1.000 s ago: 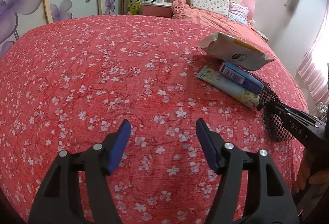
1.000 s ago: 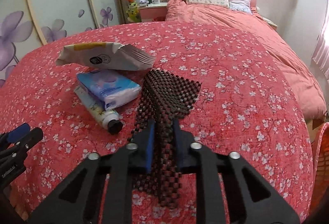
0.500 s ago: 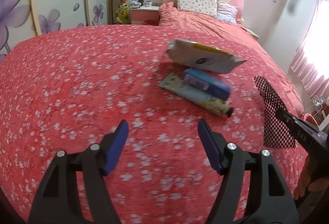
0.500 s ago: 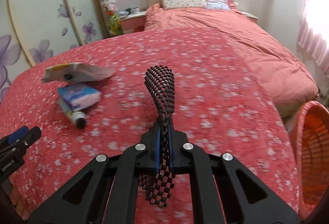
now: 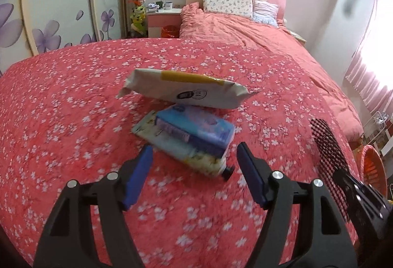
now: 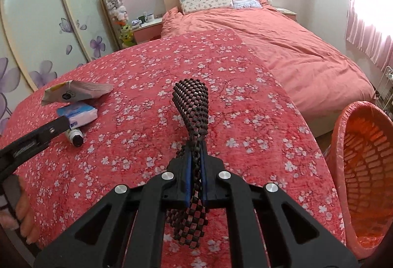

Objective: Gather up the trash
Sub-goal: 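Lift the mesh mat with the right tool while the left tool approaches the wipes pack and tube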

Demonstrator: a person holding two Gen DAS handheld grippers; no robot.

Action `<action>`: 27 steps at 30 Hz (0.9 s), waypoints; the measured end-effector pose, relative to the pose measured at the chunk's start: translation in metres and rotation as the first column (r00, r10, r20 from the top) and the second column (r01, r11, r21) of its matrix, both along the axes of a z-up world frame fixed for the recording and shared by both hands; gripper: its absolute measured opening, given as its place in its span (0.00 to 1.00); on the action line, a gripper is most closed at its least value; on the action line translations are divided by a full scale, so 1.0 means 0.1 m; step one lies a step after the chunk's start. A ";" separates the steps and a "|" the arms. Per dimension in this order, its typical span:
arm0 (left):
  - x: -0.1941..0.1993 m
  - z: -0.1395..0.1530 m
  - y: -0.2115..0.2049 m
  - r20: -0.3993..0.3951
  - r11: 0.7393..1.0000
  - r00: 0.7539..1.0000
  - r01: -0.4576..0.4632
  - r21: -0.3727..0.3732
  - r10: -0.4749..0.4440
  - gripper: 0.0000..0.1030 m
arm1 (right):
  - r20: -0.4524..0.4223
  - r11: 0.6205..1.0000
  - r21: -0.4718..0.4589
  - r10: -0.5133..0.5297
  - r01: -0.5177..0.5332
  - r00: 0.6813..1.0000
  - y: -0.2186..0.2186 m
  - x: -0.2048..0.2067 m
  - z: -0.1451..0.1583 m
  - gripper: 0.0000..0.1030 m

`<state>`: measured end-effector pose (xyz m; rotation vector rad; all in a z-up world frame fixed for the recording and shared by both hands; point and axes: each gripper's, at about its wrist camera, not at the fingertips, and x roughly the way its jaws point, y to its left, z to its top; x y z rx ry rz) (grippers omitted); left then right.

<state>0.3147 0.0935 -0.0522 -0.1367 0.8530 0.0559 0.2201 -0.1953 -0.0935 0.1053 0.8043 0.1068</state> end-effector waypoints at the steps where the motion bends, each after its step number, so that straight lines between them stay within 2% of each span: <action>1: 0.01 -0.02 -0.01 -0.004 1.000 1.000 -0.006 0.007 0.006 0.68 | -0.001 1.000 0.002 0.000 0.000 1.000 -0.02 0.00 -0.01 0.06; 10: 0.15 -0.04 0.35 -0.023 0.997 0.996 -0.083 -0.007 0.083 0.60 | 0.005 1.000 0.010 0.004 -0.004 1.000 -0.08 -0.03 -0.04 0.06; 21: 0.31 -0.01 0.86 -0.024 0.980 0.979 -0.200 0.023 0.200 0.59 | 0.010 1.000 0.010 0.008 -0.008 1.000 -0.09 -0.05 -0.05 0.06; 24: 0.27 0.03 0.96 -0.006 0.981 0.981 -0.194 -0.012 0.194 0.60 | 0.012 1.000 0.009 0.011 -0.011 1.000 -0.09 -0.05 -0.04 0.06; 27: 0.20 0.05 0.90 0.017 0.988 0.989 -0.147 -0.035 0.148 0.65 | 0.014 1.000 0.007 0.017 -0.017 1.000 -0.08 -0.06 -0.03 0.06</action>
